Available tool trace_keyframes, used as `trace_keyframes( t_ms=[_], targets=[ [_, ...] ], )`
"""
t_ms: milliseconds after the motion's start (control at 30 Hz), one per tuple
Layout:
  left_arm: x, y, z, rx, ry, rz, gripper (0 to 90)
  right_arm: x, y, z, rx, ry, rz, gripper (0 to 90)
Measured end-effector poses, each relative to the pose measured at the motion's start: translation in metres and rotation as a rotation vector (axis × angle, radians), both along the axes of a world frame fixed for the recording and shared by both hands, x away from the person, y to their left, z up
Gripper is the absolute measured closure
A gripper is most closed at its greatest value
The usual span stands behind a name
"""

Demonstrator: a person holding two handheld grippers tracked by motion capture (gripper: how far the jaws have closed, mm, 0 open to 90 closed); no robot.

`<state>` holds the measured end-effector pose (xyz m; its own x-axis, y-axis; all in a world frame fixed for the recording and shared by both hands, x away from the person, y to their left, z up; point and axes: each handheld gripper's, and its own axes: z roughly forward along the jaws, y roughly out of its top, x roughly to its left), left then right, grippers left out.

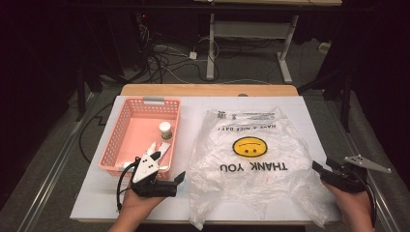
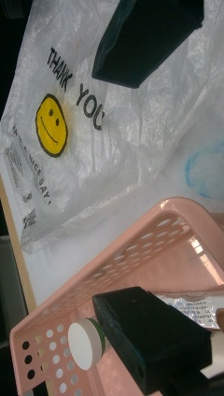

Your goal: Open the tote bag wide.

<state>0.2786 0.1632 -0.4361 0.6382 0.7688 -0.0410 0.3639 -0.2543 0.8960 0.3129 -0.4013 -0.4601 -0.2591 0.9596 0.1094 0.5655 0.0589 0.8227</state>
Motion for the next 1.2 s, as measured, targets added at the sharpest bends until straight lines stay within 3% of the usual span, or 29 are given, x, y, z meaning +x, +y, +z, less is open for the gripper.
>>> trace_keyframes(
  t_ms=[133, 333, 867, 1033, 1200],
  targets=[
    [0.000, -0.001, -0.001, 0.003, 0.004, -0.003, 0.0, 0.002, 0.000, -0.002, 0.002, 0.023, 0.007, 42.1],
    [0.000, -0.002, -0.001, 0.007, 0.003, -0.005, 0.0, 0.004, 0.001, -0.005, 0.009, 0.063, 0.023, 53.8],
    [0.000, -0.002, 0.000, 0.000, 0.005, -0.006, 0.0, 0.007, 0.002, -0.013, -0.015, 0.130, 0.045, 74.3],
    [0.000, -0.002, 0.000, -0.001, 0.005, -0.008, 0.0, 0.005, 0.003, -0.011, -0.023, 0.112, 0.055, 89.7],
    [0.000, 0.000, 0.000, -0.003, 0.002, -0.004, 0.0, -0.006, 0.005, -0.007, -0.023, 0.090, 0.061, 90.0]
  ],
)
